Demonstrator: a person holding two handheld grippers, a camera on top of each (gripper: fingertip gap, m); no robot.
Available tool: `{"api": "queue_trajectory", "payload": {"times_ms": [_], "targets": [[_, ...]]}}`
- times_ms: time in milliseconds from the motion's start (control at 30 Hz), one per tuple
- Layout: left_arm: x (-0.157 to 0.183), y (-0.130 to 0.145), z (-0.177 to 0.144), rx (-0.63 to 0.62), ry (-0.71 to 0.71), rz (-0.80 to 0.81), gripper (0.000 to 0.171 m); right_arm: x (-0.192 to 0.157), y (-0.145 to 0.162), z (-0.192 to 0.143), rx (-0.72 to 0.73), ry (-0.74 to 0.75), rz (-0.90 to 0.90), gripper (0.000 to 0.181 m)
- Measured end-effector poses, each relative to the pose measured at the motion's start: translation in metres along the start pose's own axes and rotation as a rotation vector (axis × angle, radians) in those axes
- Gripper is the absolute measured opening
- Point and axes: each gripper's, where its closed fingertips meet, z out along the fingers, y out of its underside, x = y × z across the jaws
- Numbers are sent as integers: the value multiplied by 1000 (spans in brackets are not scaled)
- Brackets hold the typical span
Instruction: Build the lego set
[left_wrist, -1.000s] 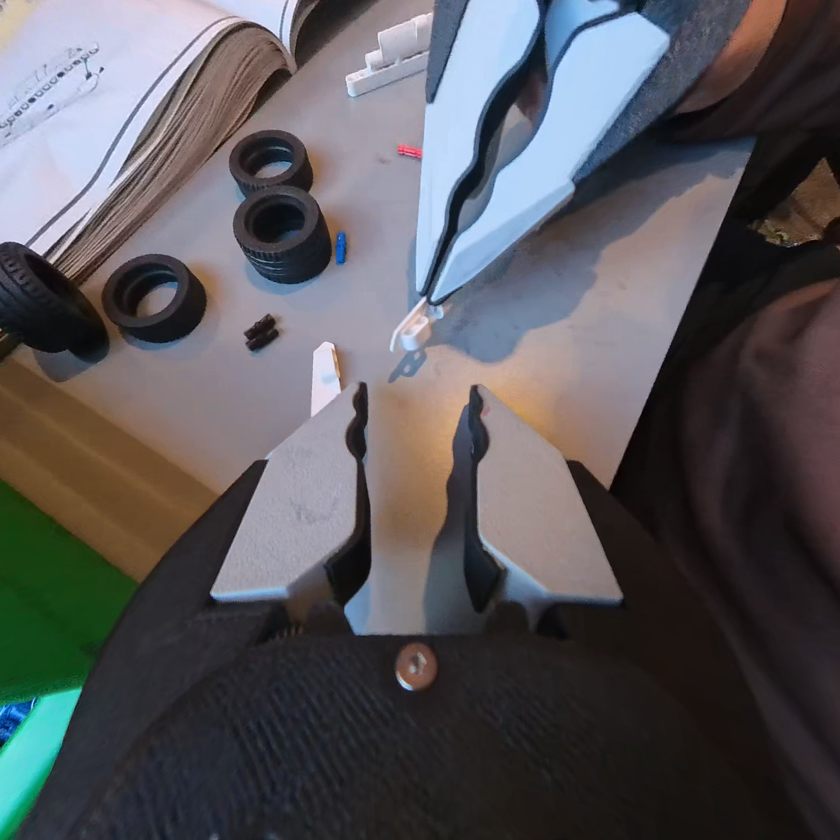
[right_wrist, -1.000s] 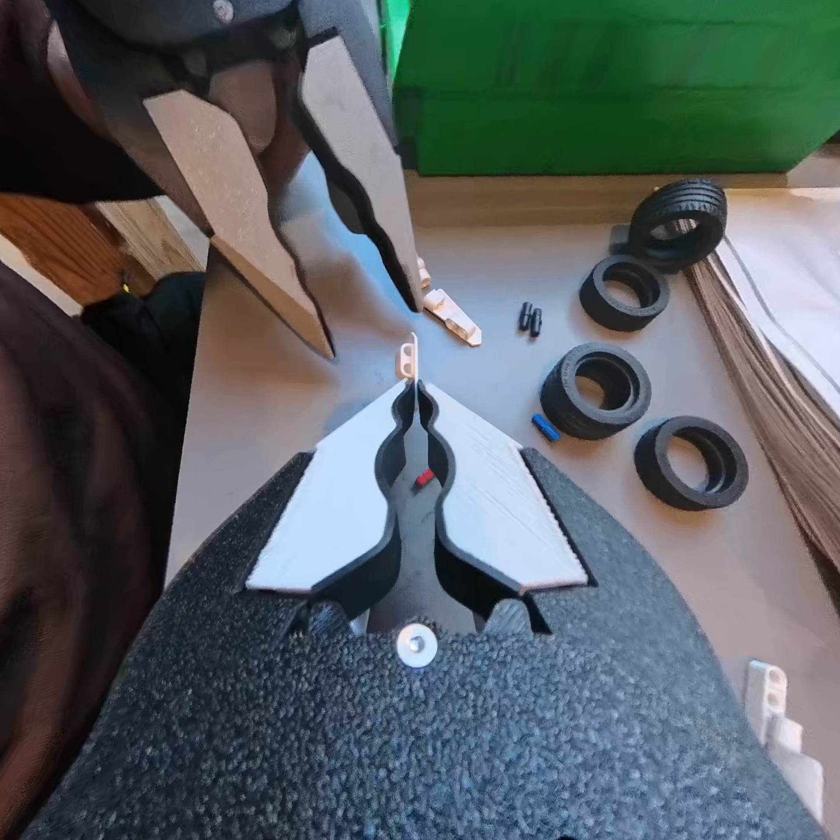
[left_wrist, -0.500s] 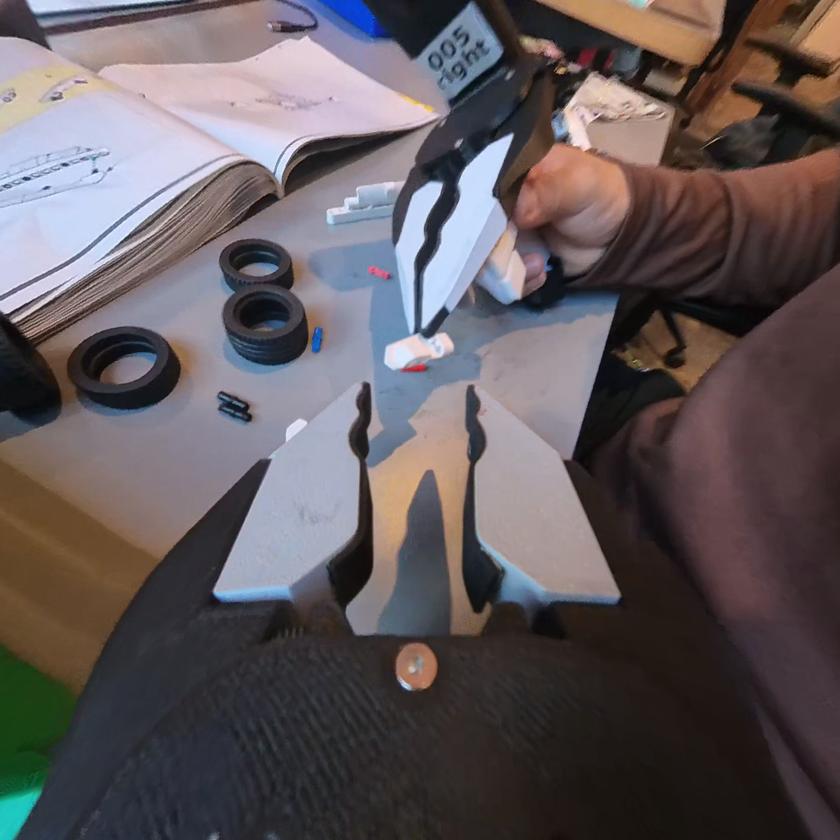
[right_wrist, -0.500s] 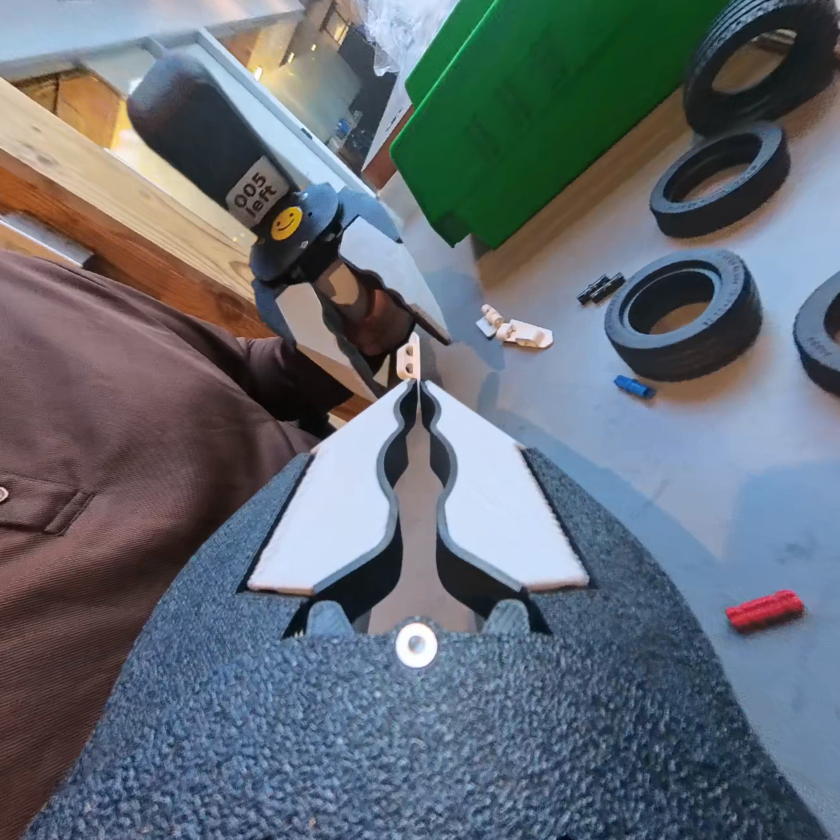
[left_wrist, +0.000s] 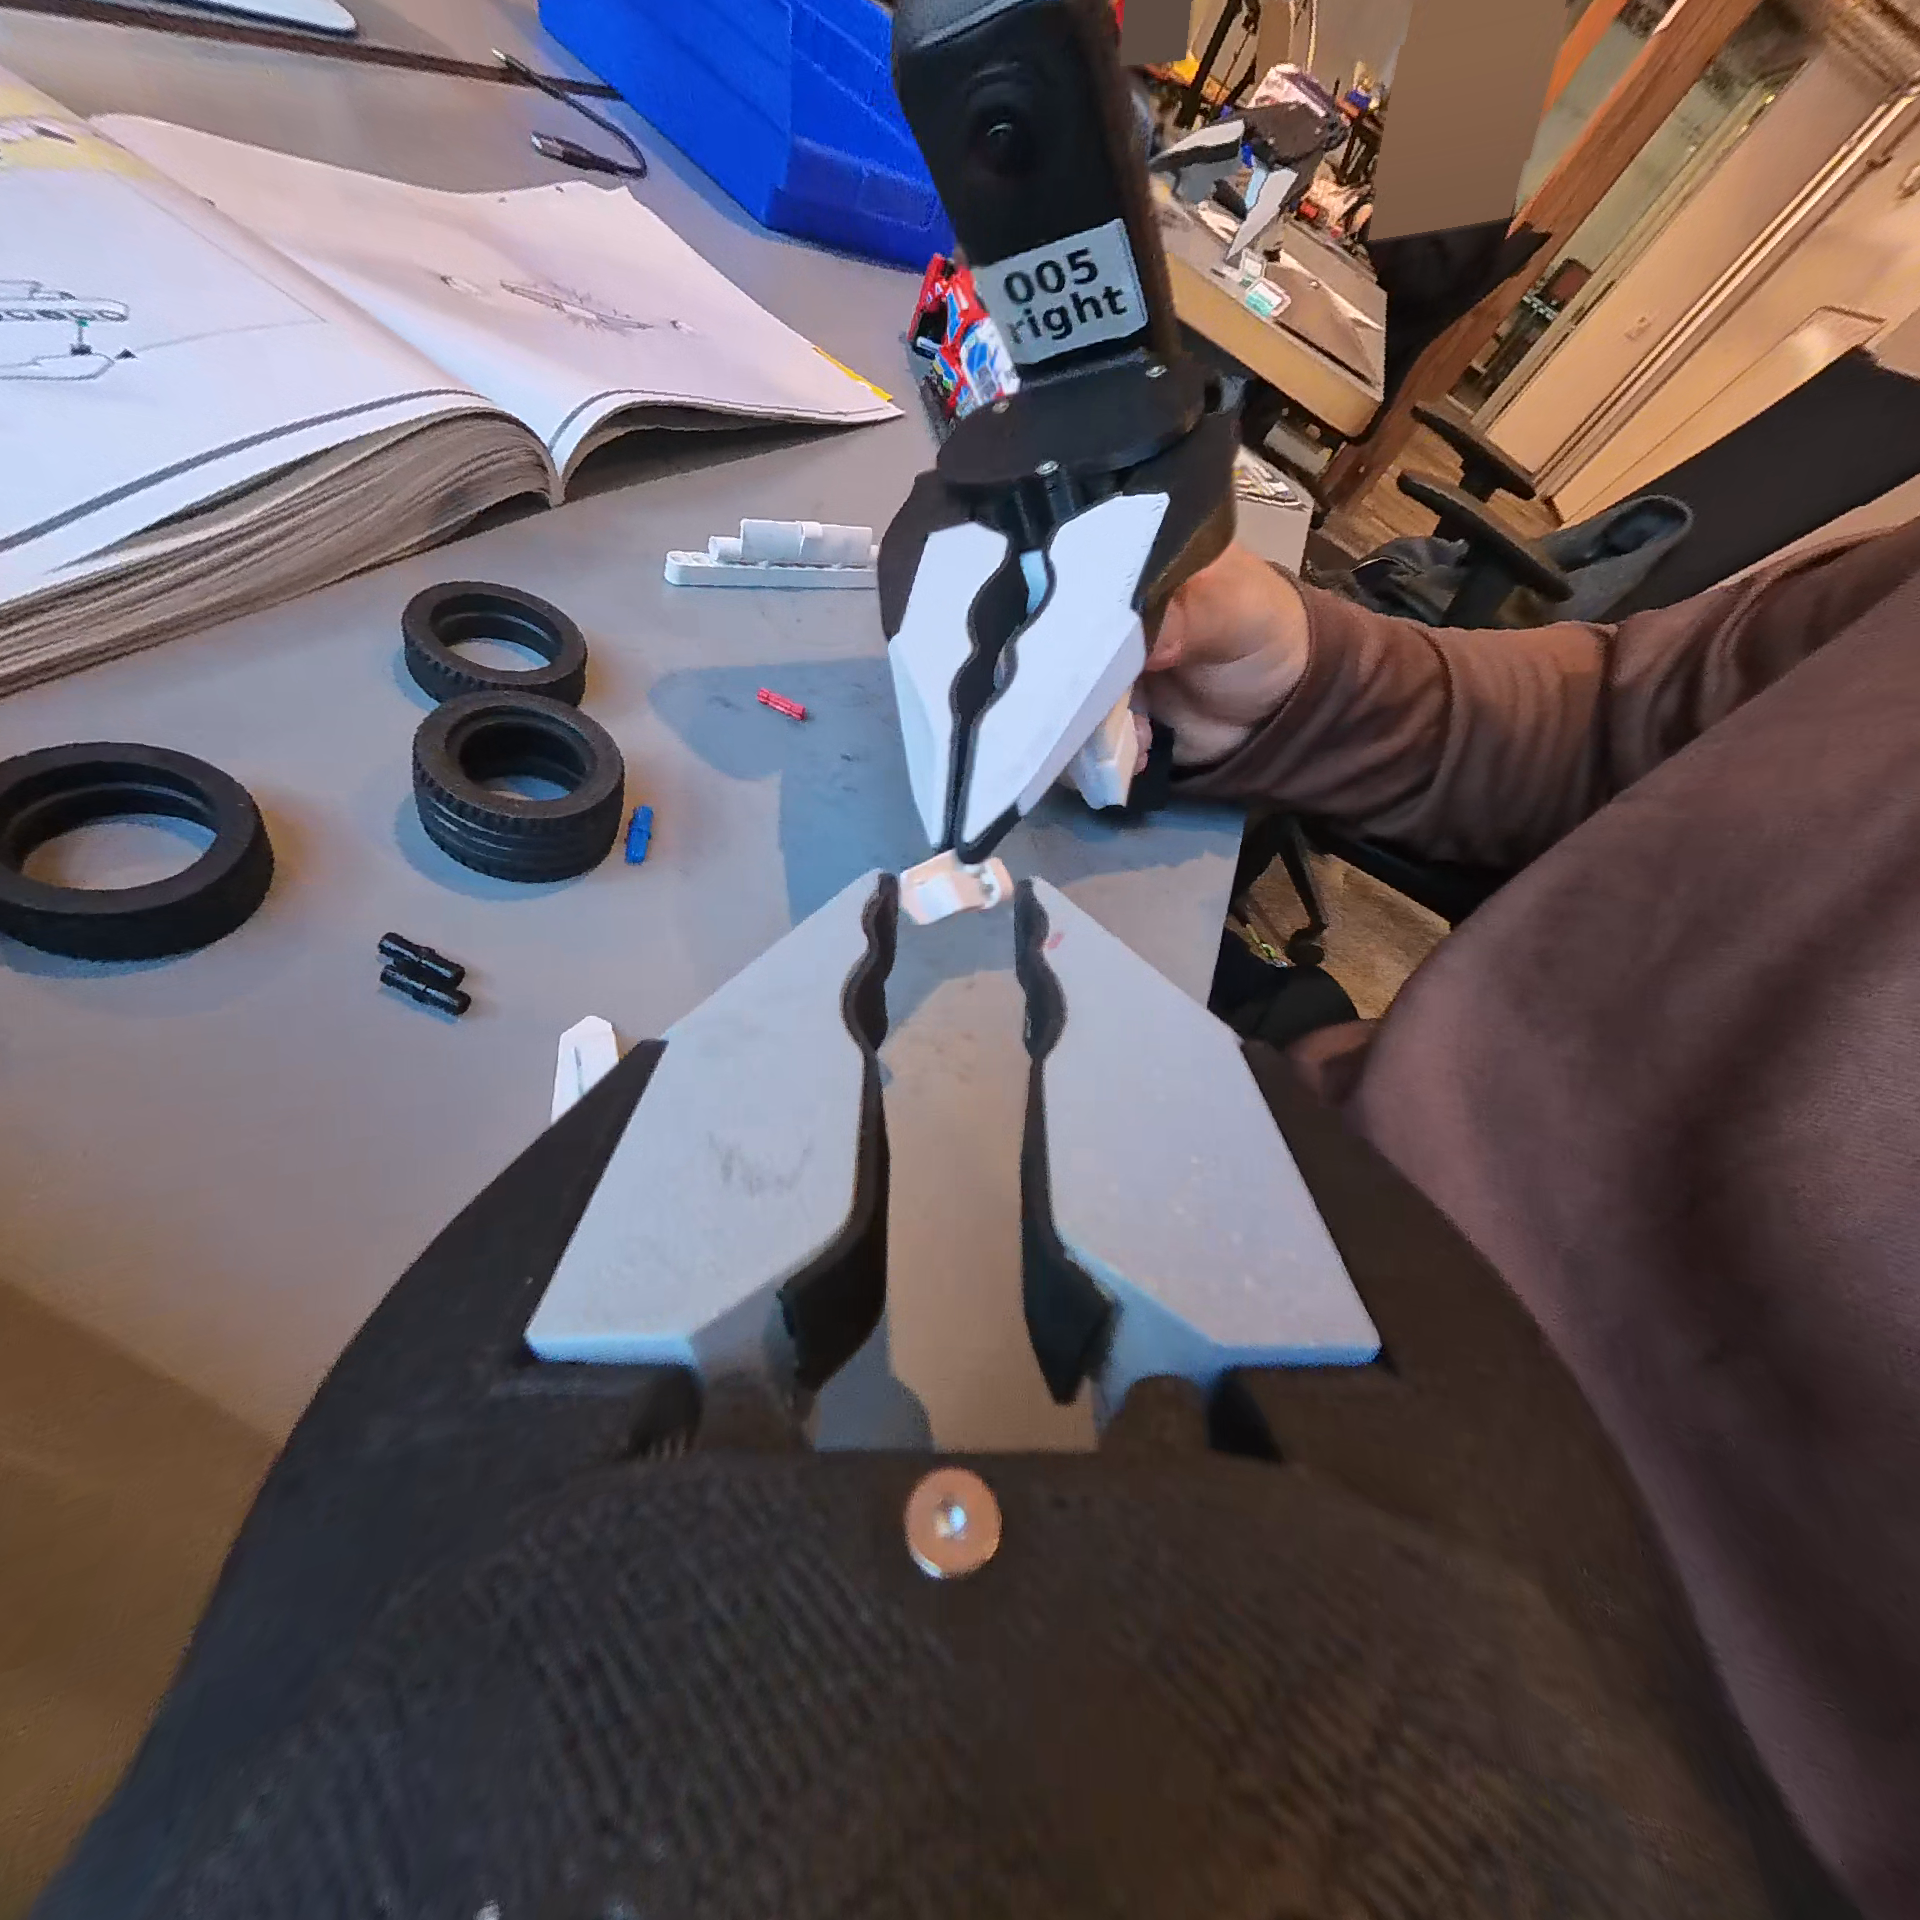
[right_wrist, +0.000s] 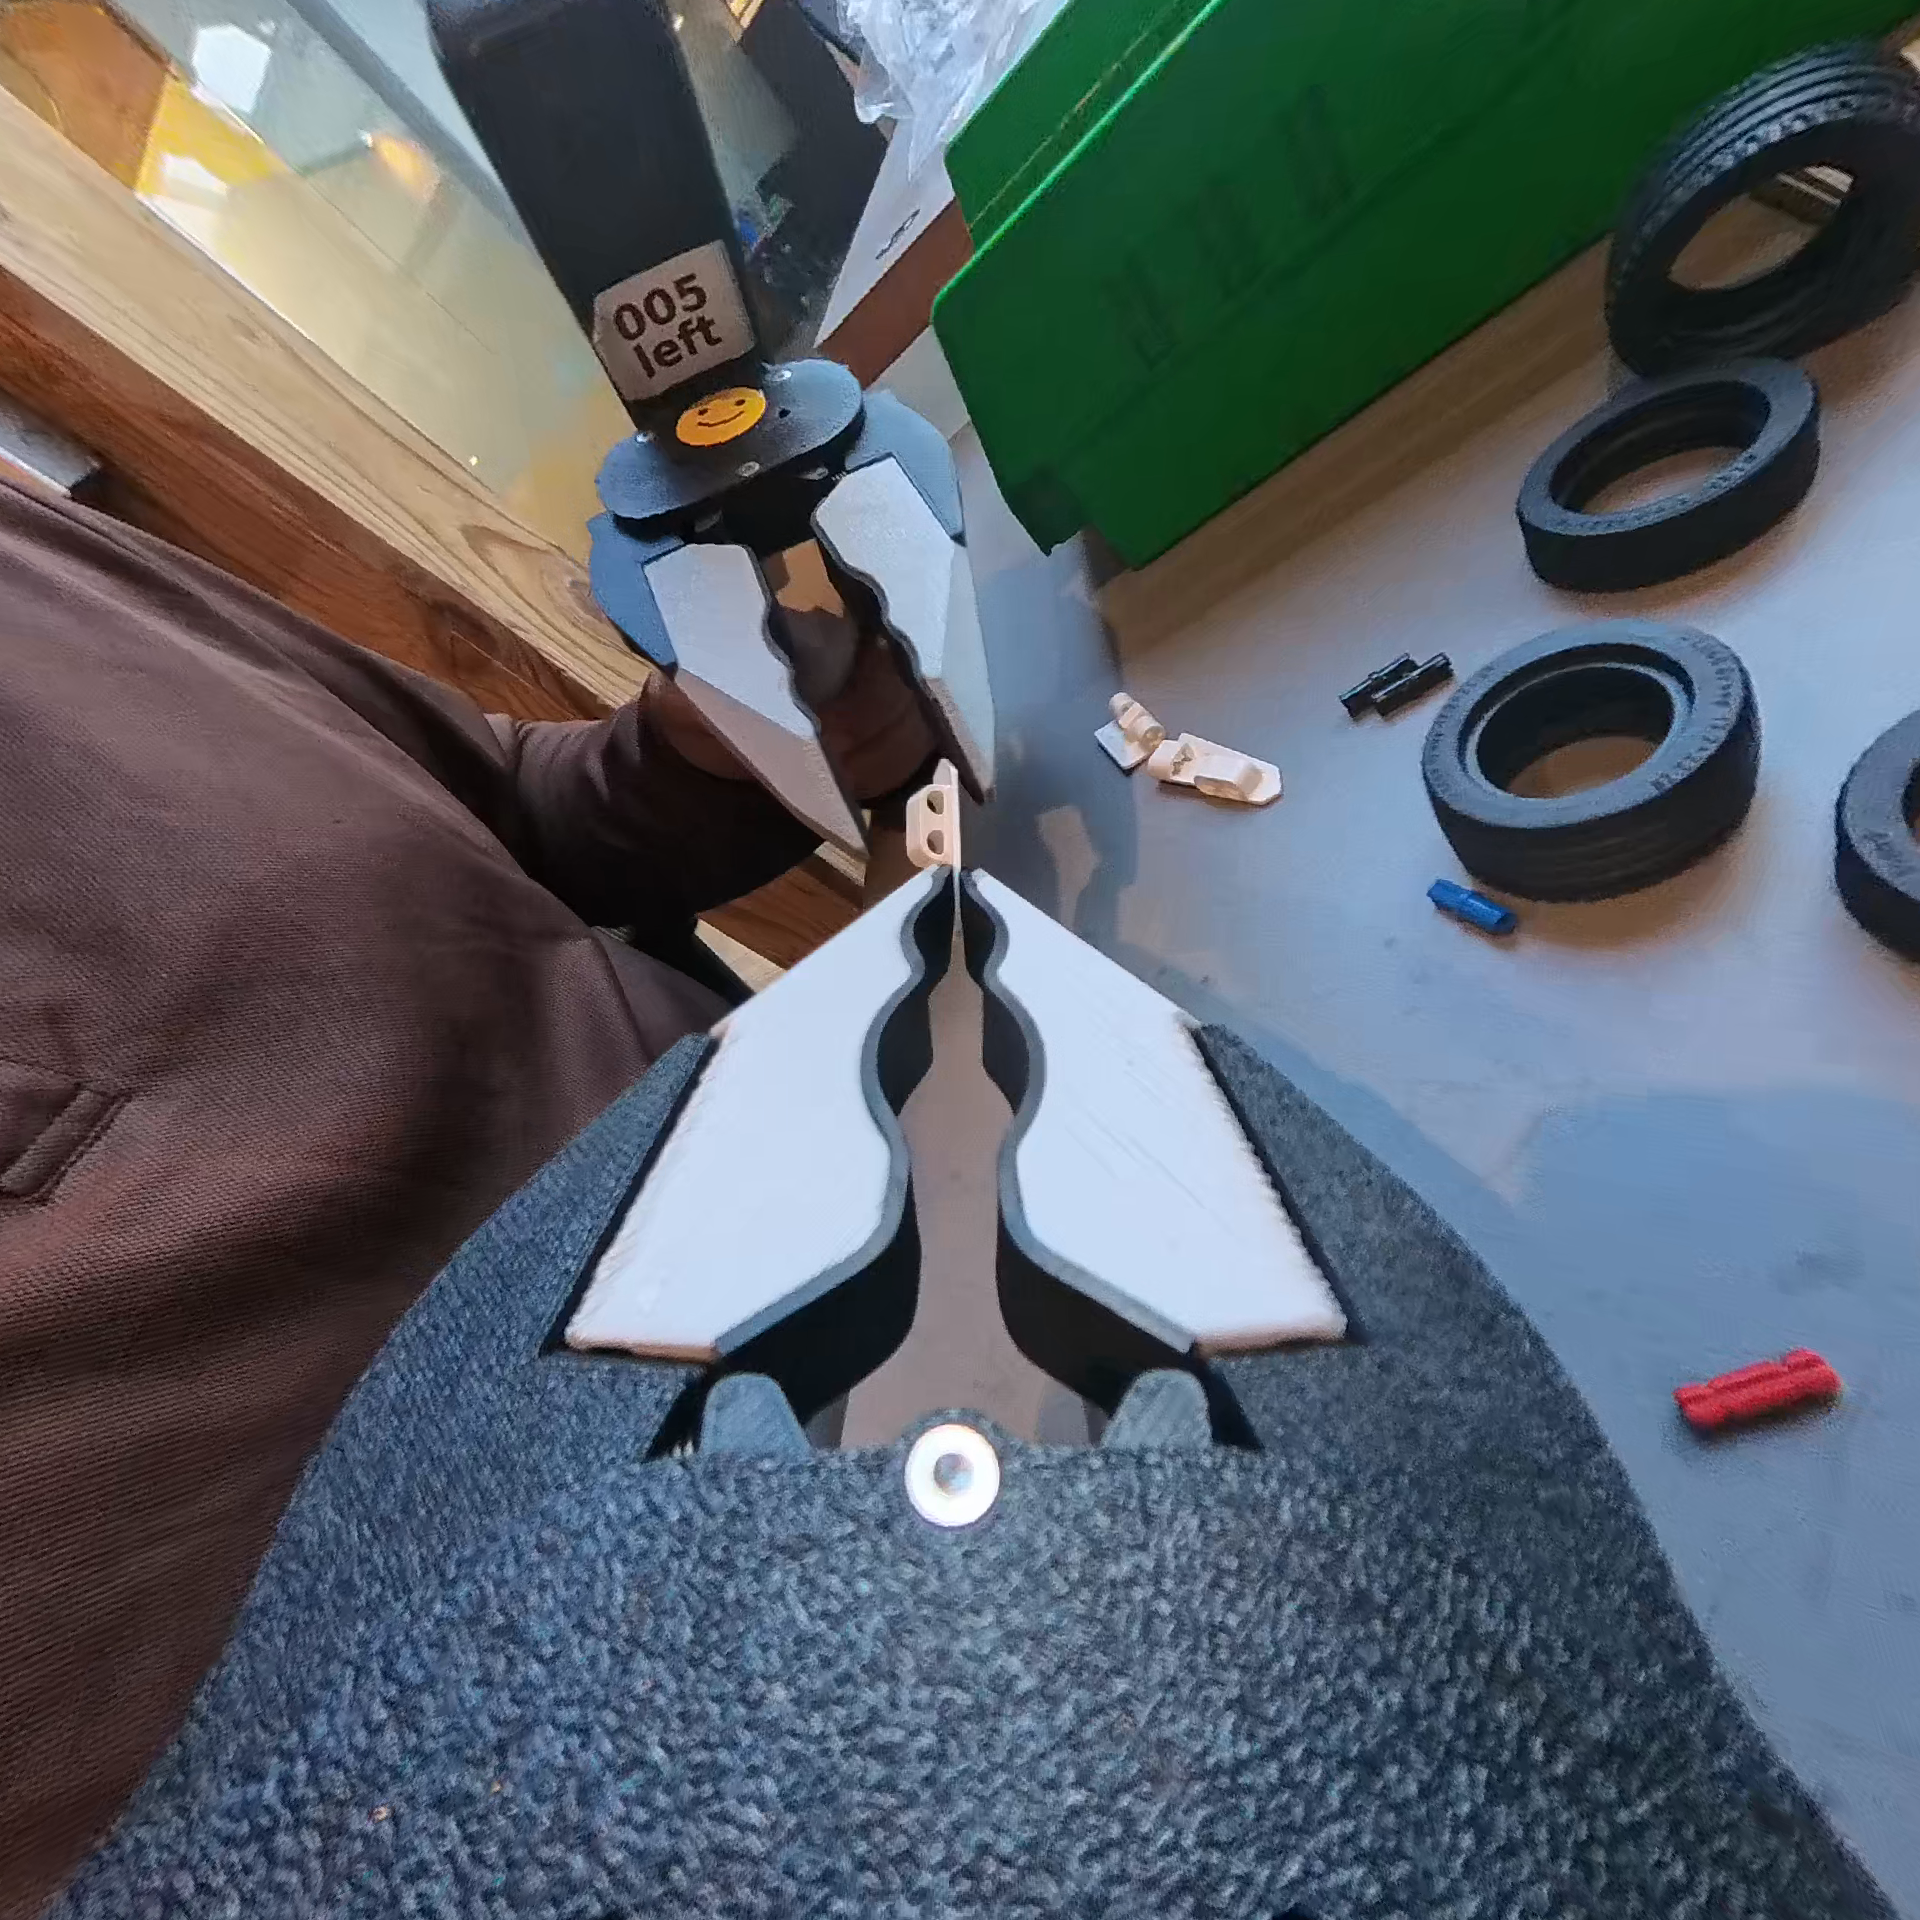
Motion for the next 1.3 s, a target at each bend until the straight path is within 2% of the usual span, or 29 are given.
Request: {"api": "queue_trajectory", "payload": {"times_ms": [300,567,767,1000,1300], "targets": [[6,-1,4,2,24,45,5,-7,-6,-5,25,0,-84,2],[9,-9,4,73,20,89,5,-12,-15,-12,82,-39,-112,3],[11,-21,-5,165,22,124,5,-17,-21,-19,122,-77,-146,16],[18,-22,-6,177,-3,240,5,-18,-14,-7,57,17,-282,17],[17,-17,-5,159,-22,257,5,-19,-9,-5,26,69,-352,8]]}}
